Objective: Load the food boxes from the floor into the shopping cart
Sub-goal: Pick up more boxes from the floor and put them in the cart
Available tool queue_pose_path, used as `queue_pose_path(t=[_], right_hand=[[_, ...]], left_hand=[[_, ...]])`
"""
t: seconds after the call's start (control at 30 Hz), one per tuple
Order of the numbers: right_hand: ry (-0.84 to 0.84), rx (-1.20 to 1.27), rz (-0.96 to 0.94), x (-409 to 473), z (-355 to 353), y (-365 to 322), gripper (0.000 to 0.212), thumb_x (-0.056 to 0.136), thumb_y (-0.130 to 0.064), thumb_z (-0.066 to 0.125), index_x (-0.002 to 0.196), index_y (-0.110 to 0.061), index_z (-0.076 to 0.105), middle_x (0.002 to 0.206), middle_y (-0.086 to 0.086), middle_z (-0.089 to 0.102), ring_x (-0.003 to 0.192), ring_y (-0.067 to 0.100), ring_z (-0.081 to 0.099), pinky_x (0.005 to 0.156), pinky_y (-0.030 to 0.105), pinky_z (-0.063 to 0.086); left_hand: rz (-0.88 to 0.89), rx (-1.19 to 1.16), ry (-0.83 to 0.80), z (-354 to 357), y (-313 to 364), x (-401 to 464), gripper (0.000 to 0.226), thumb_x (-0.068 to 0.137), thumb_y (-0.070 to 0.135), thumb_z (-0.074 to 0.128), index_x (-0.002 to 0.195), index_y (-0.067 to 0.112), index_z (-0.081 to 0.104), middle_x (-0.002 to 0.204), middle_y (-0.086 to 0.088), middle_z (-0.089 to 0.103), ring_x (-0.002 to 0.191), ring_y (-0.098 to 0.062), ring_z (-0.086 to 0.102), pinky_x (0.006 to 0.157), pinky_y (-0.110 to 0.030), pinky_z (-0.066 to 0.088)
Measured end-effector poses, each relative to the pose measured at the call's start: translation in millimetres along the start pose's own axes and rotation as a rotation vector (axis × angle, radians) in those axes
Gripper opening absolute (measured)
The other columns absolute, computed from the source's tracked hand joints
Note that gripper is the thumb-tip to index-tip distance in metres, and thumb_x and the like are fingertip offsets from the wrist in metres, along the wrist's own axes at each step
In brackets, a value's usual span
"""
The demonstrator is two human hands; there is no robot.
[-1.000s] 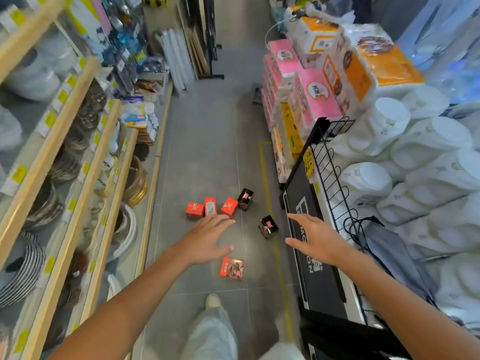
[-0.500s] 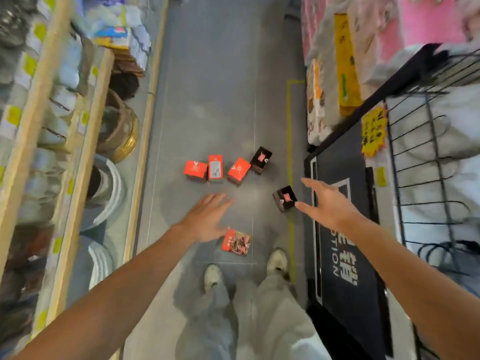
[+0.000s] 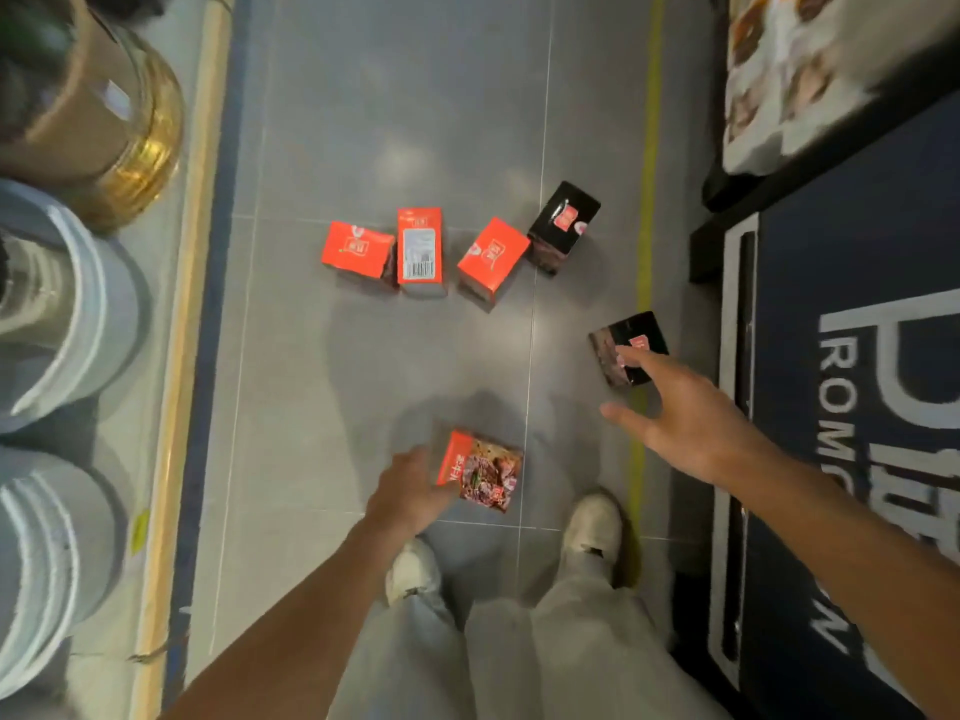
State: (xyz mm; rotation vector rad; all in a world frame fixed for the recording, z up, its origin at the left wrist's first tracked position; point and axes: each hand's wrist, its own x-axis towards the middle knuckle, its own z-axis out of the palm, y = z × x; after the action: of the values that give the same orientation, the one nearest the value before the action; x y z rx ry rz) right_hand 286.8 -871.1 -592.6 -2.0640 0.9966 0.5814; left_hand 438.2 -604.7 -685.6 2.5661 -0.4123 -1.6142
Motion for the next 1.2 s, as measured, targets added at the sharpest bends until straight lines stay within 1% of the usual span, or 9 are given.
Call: queue_pose_path(t=[0.07, 0.13, 0.23, 0.37, 0.43, 0.5, 0.67, 0.87, 1.2], right_hand=[[-0.013, 0.015, -0.005, 21.1, 24.5, 15.2, 0.077, 0.093, -0.051, 0.064, 0.158, -0.030, 0.029, 0.161, -0.004, 0.034, 0.149, 0.020, 0.030, 0.118, 0.047, 0.033], [-0.019, 0.037, -0.016, 39.6, 44.2, 30.0, 0.077, 0.092, -0.052, 0.065, 0.157, -0.032, 0.029, 0.161, -0.005, 0.035, 0.148, 0.019, 0.031, 0.117, 0.049, 0.035], [-0.026, 0.055, -0.038, 62.4, 66.2, 50.2, 0.076, 0.090, -0.051, 0.067, 0.156, -0.035, 0.032, 0.158, -0.006, 0.039, 0.145, 0.018, 0.036, 0.115, 0.048, 0.038], [-0.021, 0.035, -0.047, 86.2, 87.0, 73.0, 0.076, 0.090, -0.051, 0.067, 0.156, -0.036, 0.031, 0.159, -0.005, 0.037, 0.145, 0.017, 0.035, 0.114, 0.043, 0.037], [-0.008, 0.042, -0.039, 95.7, 96.6, 82.6, 0.076, 0.090, -0.051, 0.067, 0.155, -0.038, 0.030, 0.159, -0.006, 0.036, 0.145, 0.016, 0.034, 0.114, 0.042, 0.037], [-0.002, 0.055, -0.036, 104.9, 106.5, 93.6, 0.075, 0.090, -0.052, 0.067, 0.154, -0.040, 0.030, 0.159, -0.007, 0.036, 0.145, 0.015, 0.034, 0.114, 0.041, 0.037], [0.008, 0.068, -0.047, 115.5, 125.0, 117.3, 0.076, 0.089, -0.050, 0.068, 0.153, -0.040, 0.030, 0.157, -0.010, 0.038, 0.144, 0.012, 0.034, 0.112, 0.034, 0.034], [-0.046, 0.049, -0.006, 92.8, 113.3, 112.3, 0.080, 0.088, -0.046, 0.073, 0.154, -0.036, 0.030, 0.158, -0.007, 0.037, 0.145, 0.015, 0.034, 0.115, 0.039, 0.035], [0.065, 0.113, 0.217, 118.4, 64.0, 115.3, 0.108, 0.075, -0.039, 0.087, 0.159, -0.025, 0.021, 0.155, 0.007, 0.040, 0.142, 0.029, 0.038, 0.115, 0.049, 0.036]], left_hand=[[-0.106, -0.134, -0.016, 31.5, -7.7, 28.7, 0.076, 0.091, 0.043, 0.070, 0.149, 0.007, 0.037, 0.149, -0.016, 0.046, 0.135, -0.032, 0.048, 0.096, -0.030, 0.041], [-0.162, -0.163, -0.014, 61.0, -13.7, 54.0, 0.090, 0.088, 0.049, 0.072, 0.155, 0.008, 0.026, 0.155, -0.017, 0.036, 0.139, -0.035, 0.041, 0.104, -0.035, 0.040], [-0.032, 0.256, -0.010, 97.7, -24.2, 88.9, 0.118, 0.085, 0.057, 0.070, 0.160, 0.015, -0.011, 0.168, -0.013, -0.007, 0.155, -0.038, 0.003, 0.125, -0.047, 0.013], [0.276, 0.745, 0.062, 131.0, -34.1, 123.3, 0.135, 0.080, 0.053, 0.074, 0.151, 0.014, -0.033, 0.158, -0.012, -0.037, 0.148, -0.040, -0.028, 0.122, -0.056, -0.012], [0.409, 0.857, 0.096, 146.4, -38.2, 143.1, 0.124, 0.084, 0.036, 0.075, 0.154, 0.011, -0.024, 0.164, -0.019, -0.023, 0.150, -0.045, -0.020, 0.123, -0.061, -0.004], [0.559, 0.902, 0.179, 158.9, -43.4, 164.8, 0.111, 0.077, 0.022, 0.079, 0.159, 0.009, 0.006, 0.166, -0.020, 0.015, 0.152, -0.047, 0.008, 0.121, -0.062, 0.015], [0.638, 0.935, 0.231, 169.4, -50.5, 191.6, 0.108, 0.052, 0.027, 0.090, 0.150, 0.010, 0.046, 0.148, -0.020, 0.050, 0.136, -0.046, 0.045, 0.115, -0.063, 0.031], [0.633, 0.653, 0.249, 125.5, -34.5, 172.2, 0.125, 0.041, 0.044, 0.090, 0.148, 0.009, 0.036, 0.140, -0.015, 0.050, 0.128, -0.039, 0.046, 0.113, -0.058, 0.034], [0.680, 0.153, 0.429, -7.3, 43.2, 114.5, 0.123, 0.049, 0.041, 0.089, 0.151, 0.012, 0.028, 0.143, -0.007, 0.043, 0.133, -0.031, 0.040, 0.113, -0.047, 0.032]])
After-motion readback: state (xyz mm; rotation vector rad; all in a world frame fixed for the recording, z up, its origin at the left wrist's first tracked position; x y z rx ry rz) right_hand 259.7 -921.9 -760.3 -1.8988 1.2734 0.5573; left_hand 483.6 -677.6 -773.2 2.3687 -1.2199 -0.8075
